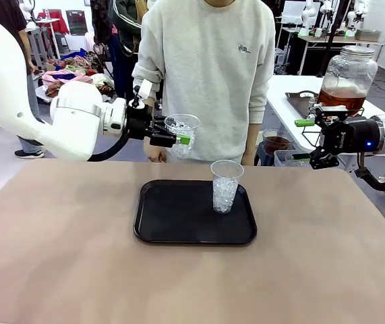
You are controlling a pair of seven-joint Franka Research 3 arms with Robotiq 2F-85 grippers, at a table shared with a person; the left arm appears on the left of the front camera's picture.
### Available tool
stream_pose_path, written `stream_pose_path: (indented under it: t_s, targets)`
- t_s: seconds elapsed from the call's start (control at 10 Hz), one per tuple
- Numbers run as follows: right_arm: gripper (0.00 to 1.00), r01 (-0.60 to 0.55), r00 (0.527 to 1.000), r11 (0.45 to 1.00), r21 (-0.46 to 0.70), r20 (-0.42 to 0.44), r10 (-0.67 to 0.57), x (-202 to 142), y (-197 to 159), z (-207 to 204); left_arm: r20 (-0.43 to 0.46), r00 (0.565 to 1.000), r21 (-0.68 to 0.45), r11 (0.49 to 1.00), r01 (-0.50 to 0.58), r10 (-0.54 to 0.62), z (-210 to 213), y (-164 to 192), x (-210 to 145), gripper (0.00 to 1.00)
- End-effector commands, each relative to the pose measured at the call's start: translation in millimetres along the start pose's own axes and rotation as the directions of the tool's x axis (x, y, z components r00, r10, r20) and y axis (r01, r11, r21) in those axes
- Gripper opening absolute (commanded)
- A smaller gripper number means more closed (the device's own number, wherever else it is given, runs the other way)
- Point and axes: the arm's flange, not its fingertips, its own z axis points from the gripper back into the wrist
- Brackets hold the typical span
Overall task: Pour the drink into the iced cup.
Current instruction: Open the gripper to release the iced cup you were holding.
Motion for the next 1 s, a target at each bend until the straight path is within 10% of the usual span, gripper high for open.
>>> stream_pose_path:
  t_s: [0.0,0.9]
  targets:
    - [1.0,-0.004,1.0,1.0,0.002,0.0,0.004,0.0,1.8,-0.4,0.008,1.0,0.002,1.0,0.017,-0.017,0.1,-1.3,3.2,0.72]
    - [1.0,-0.004,1.0,1.0,0.002,0.0,0.004,0.0,1.8,-0.4,0.008,1.0,0.002,1.0,0.017,-0.017,0.1,-1.3,3.2,0.72]
